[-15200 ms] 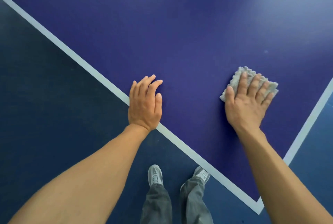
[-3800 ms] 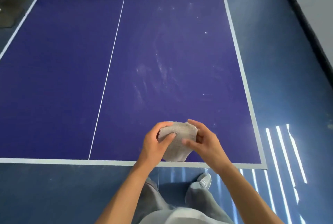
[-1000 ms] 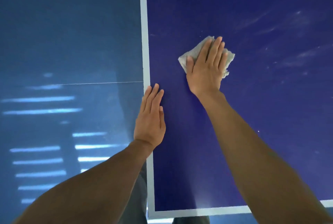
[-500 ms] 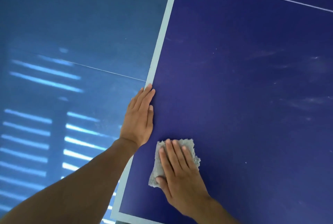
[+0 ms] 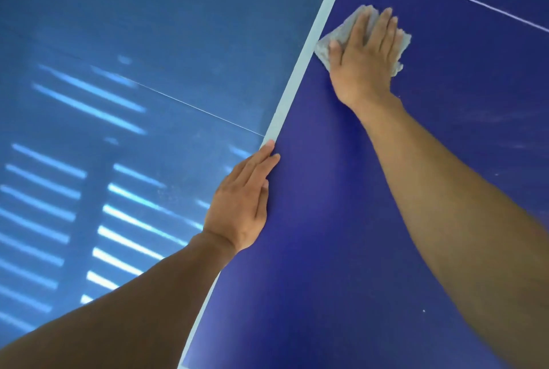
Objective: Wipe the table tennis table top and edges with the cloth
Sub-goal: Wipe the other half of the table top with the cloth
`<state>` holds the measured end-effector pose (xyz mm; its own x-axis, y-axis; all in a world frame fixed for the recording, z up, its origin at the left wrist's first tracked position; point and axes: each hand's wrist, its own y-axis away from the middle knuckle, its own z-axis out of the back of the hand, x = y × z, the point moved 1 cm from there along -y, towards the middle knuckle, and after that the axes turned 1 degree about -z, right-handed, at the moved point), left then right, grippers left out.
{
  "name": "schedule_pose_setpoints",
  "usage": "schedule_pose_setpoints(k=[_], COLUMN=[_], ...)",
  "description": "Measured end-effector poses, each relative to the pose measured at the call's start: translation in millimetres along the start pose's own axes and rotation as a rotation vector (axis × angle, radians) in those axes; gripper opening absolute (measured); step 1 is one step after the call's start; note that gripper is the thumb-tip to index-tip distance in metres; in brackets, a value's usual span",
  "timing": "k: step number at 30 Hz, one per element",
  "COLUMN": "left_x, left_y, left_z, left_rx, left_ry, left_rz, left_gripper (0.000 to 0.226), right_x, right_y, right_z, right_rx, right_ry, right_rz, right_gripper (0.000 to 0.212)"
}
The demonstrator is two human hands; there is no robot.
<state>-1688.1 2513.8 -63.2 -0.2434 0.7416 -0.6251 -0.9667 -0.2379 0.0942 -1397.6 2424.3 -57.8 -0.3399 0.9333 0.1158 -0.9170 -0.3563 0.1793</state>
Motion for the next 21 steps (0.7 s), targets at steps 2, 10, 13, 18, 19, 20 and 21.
schedule_pose_setpoints(k=[2, 10, 13, 18, 19, 20, 21], left_x=[-1.1, -2.9, -0.2, 4.9, 4.5, 3.9, 4.2], left_y=[-0.4, -1.8, 0.3, -4.3, -4.0, -3.8, -3.7], left_z=[0.7, 0.2, -3.9, -7.8, -8.2, -8.0, -7.1], left_rx=[0.007, -0.009, -0.044, -0.078, -0.077, -0.075, -0.073], left_ry=[-0.024, -0.235, -0.283, -0.294, -0.296, -0.298, -0.305], left_rz=[-0.007, -0.025, -0.052, -0.079, -0.084, -0.091, -0.1], left_gripper=[0.05, 0.049, 0.05, 0.05, 0.05, 0.05, 0.05], right_x=[11.1, -3.0, -9.3, -37.0, -44.0, -47.8, -46.6], right_y=[26.0, 107.5, 36.1, -98.0, -108.7, -111.5, -106.4], right_z=[-4.6, -13.2, 3.1, 33.4, 35.4, 34.2, 31.0], right_rx=[-0.039, 0.119, 0.14, 0.088, 0.078, 0.061, 0.046], right_ry=[-0.006, 0.14, 0.151, 0.04, -0.005, -0.032, -0.05], right_rz=[0.096, 0.646, 0.718, 0.302, 0.139, 0.016, -0.06], right_gripper=[0.068, 0.072, 0.072, 0.071, 0.072, 0.072, 0.073])
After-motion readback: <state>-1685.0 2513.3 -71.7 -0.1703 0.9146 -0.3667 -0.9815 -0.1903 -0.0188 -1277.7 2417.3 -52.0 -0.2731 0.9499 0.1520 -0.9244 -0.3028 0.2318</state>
